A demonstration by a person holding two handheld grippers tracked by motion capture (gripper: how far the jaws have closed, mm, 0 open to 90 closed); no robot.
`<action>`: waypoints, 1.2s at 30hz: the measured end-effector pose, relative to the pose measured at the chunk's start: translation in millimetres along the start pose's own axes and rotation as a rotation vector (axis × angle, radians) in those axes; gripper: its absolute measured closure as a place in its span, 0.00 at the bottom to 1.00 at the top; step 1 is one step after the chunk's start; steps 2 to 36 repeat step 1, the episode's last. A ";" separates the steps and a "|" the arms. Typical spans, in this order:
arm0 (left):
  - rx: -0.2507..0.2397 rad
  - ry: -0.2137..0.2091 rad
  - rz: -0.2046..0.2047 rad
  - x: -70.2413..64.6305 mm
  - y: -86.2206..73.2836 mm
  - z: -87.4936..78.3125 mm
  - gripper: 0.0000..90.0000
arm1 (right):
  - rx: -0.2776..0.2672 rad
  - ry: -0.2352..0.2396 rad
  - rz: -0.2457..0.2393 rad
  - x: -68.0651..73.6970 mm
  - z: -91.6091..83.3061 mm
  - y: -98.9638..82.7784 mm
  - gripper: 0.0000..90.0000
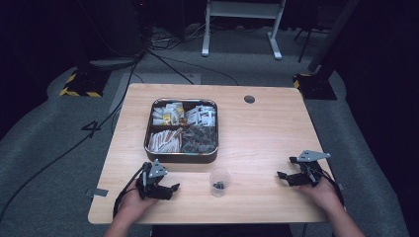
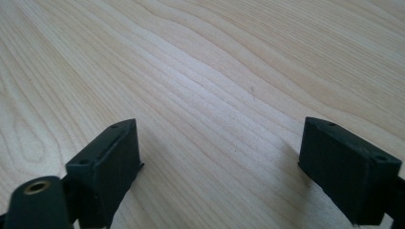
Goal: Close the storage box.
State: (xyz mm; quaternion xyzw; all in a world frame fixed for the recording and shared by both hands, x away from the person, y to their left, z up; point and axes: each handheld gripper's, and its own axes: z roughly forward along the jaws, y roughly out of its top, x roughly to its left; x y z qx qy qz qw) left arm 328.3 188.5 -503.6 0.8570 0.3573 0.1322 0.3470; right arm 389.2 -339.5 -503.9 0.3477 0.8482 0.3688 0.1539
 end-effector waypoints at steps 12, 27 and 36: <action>-0.001 0.005 -0.004 0.1 0.0 0.0 0.17 | 0.001 0.000 0.001 0.1 0.0 0.0 0.14; -0.001 0.005 -0.004 0.1 0.0 0.0 0.17 | 0.001 0.000 0.001 0.1 0.0 0.0 0.14; -0.001 0.005 -0.004 0.1 0.0 0.0 0.17 | 0.001 0.000 0.001 0.1 0.0 0.0 0.14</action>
